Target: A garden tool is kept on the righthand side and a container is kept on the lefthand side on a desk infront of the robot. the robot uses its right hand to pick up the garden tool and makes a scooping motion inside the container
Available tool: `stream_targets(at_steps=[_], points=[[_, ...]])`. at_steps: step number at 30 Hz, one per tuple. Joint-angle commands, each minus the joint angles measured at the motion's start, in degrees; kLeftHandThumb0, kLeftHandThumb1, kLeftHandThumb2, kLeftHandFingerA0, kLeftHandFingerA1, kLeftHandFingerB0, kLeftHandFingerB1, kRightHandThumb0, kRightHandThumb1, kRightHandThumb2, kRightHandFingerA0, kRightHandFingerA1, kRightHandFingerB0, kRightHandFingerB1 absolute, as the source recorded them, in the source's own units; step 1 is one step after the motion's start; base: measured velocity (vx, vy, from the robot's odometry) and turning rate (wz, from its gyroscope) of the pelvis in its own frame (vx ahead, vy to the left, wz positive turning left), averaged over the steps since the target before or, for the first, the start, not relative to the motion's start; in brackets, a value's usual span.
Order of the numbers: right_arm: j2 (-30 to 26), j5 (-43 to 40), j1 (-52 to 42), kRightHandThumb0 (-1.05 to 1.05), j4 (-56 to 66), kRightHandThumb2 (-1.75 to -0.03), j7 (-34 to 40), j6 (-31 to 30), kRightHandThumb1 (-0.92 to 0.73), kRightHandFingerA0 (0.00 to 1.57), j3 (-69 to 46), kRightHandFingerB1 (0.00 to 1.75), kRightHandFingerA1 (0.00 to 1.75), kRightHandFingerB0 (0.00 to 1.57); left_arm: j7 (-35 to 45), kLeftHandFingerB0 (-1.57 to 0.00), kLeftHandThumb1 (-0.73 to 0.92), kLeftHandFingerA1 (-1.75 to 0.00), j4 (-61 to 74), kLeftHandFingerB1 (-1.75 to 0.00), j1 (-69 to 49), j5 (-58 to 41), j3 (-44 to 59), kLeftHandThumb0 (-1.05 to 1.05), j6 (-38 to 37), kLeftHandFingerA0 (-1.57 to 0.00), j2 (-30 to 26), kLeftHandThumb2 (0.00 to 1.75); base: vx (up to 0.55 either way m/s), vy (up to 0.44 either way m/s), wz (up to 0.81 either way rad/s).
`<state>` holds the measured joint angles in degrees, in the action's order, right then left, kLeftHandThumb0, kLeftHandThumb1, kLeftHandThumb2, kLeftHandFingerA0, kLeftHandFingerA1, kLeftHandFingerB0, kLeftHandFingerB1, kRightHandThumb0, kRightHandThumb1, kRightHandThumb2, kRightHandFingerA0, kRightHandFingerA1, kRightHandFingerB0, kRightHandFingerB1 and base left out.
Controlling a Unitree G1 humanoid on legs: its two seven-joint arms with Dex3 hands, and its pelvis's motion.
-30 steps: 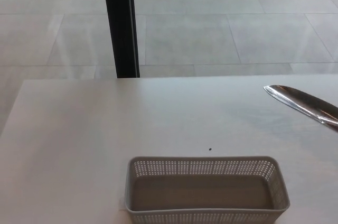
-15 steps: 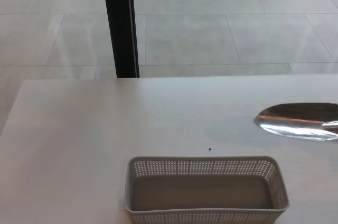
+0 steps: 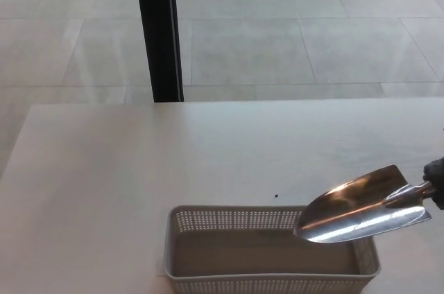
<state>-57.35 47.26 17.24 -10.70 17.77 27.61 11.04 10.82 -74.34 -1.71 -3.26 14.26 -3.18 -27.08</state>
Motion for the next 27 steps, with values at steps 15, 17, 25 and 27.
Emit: stream_targets(at_steps=[15,17,25,27], points=[[-0.3,6.8,-0.7,-0.37,16.6,-0.68,-44.3,-26.2,-0.72,0.82,-1.1,0.77,1.59,0.78,1.2,-0.53,0.64,-0.7,0.6,-0.54,0.2,-0.9,1.2,-0.51,-0.1,-0.56,-2.2,0.6,0.0,0.0,0.0],[-0.3,7.2,-0.9,-0.38,16.8,-0.66,-44.3,-26.2,-0.71,0.81,-1.3,0.78,1.62,0.78,1.4,-0.52,0.65,-0.69,0.8,-0.54,0.1,-0.9,1.1,-0.5,-0.1,-0.55,-2.3,0.6,0.0,0.0,0.0],[2.0,10.3,-1.9,-0.47,20.8,-0.69,-47.0,-29.6,-0.76,0.81,-1.9,0.95,1.69,0.74,0.8,-0.57,0.64,-0.69,0.4,-0.54,0.7,-0.3,0.8,-0.49,-0.6,-0.61,-2.1,0.59,0.0,0.0,0.0],[3.8,12.5,-1.7,-0.44,21.9,-0.68,-48.2,-30.8,-0.77,0.83,-1.0,0.78,1.7,0.73,1.3,-0.55,0.65,-0.68,0.3,-0.53,0.9,0.2,0.2,-0.51,-0.9,-0.58,-2.3,0.59,0.0,0.0,0.0]])
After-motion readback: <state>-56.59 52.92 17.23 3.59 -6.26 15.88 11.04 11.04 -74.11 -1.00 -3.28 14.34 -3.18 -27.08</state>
